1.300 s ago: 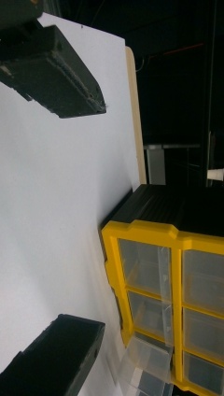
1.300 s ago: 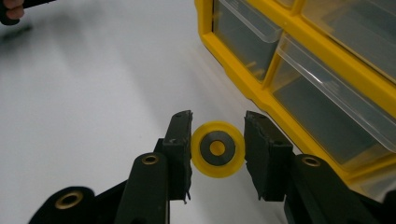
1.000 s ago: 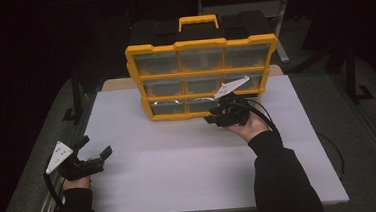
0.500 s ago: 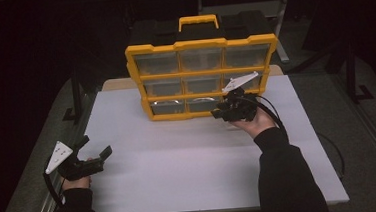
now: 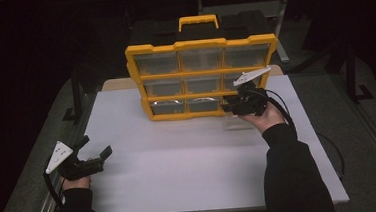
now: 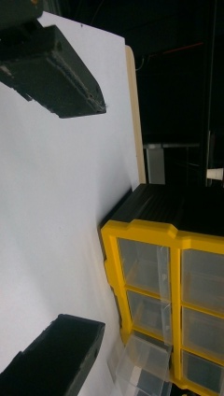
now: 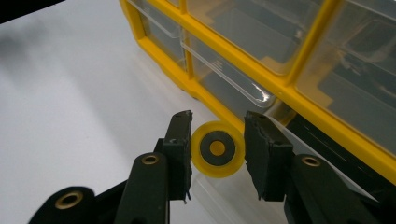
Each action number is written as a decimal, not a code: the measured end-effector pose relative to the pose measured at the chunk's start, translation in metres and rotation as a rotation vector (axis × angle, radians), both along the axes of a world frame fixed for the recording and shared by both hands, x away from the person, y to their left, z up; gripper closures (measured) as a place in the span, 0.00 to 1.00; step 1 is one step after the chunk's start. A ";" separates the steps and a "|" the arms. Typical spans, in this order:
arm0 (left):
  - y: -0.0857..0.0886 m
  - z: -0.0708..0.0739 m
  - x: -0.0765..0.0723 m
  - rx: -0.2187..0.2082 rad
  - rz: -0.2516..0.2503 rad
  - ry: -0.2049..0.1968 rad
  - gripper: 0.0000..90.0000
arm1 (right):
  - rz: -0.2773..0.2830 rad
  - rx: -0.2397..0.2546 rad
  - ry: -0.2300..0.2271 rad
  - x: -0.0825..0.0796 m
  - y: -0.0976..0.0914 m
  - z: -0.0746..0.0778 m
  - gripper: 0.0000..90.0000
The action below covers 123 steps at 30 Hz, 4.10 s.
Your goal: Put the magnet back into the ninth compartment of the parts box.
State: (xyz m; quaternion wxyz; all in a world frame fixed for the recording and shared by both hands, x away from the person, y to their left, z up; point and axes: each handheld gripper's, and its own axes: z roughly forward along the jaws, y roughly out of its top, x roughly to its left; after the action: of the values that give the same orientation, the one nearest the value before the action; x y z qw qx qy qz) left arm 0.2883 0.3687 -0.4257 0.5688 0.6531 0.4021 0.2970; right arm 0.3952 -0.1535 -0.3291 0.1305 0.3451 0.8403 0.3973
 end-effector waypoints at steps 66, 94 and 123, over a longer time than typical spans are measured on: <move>-0.001 0.000 0.000 0.003 -0.001 0.001 0.00 | -0.198 0.119 -0.085 -0.027 -0.051 -0.025 0.00; -0.001 0.000 0.000 0.005 -0.002 0.001 0.00 | -0.221 0.183 -0.132 -0.059 -0.071 -0.044 0.00; -0.001 -0.001 0.001 0.008 -0.006 0.002 0.00 | -0.252 0.272 -0.141 -0.089 -0.086 -0.075 0.00</move>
State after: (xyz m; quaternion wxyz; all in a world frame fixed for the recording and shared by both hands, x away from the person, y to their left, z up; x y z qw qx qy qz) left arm 0.2889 0.3672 -0.4263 0.5669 0.6567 0.3996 0.2963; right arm 0.3060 -0.2400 -0.4037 0.1899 0.4334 0.7176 0.5110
